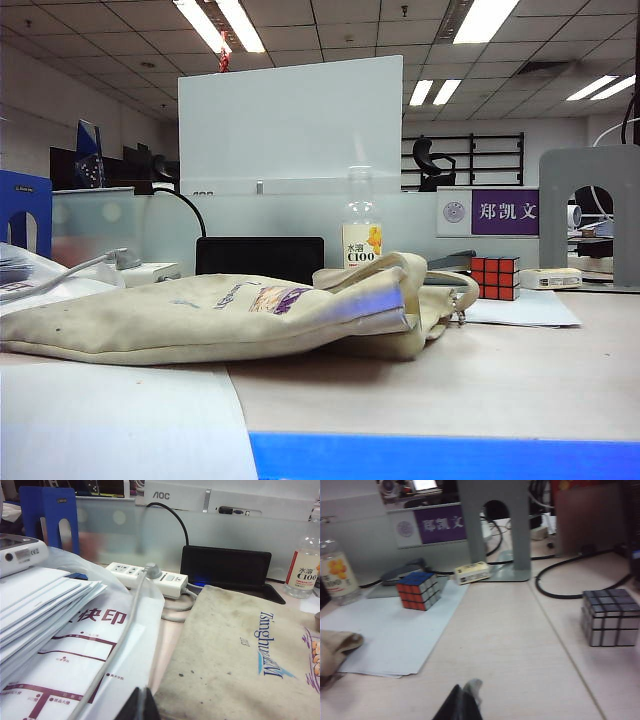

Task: Take the glasses case out of the canvas bag and put it on the table.

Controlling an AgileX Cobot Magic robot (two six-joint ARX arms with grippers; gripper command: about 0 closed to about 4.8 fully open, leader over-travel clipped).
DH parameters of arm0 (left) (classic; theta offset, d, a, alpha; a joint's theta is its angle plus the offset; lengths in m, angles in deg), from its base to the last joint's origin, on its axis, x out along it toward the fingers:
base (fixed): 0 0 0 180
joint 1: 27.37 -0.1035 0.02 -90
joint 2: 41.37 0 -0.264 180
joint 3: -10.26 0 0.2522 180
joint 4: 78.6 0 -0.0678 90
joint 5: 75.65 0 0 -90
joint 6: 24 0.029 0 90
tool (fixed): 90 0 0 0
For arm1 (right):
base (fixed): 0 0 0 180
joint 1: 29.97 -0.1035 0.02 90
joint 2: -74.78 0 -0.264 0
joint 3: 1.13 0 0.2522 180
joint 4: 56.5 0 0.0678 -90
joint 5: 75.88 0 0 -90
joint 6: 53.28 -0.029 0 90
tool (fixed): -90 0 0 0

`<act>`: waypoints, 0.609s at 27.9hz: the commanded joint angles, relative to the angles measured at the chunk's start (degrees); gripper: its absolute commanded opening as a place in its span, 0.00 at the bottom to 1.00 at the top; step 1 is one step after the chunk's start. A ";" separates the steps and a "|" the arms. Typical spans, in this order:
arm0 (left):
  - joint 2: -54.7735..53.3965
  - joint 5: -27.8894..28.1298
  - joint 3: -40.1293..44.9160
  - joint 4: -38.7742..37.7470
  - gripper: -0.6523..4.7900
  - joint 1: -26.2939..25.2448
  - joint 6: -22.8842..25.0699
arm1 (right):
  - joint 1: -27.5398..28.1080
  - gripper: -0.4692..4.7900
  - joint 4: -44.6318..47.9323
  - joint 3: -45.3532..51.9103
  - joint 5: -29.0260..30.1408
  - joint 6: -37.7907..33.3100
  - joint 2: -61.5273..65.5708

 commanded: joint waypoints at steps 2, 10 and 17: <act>0.04 0.72 0.00 0.55 0.11 -0.07 -0.02 | -0.04 0.10 0.57 0.42 1.46 -0.98 -0.13; 0.02 0.00 -0.02 0.66 0.11 -0.04 -1.53 | -0.04 0.10 0.50 0.42 1.51 -4.83 -0.13; -0.02 -11.34 -0.04 5.57 0.20 0.04 -3.19 | -0.02 0.10 0.02 0.42 7.39 -20.20 -0.13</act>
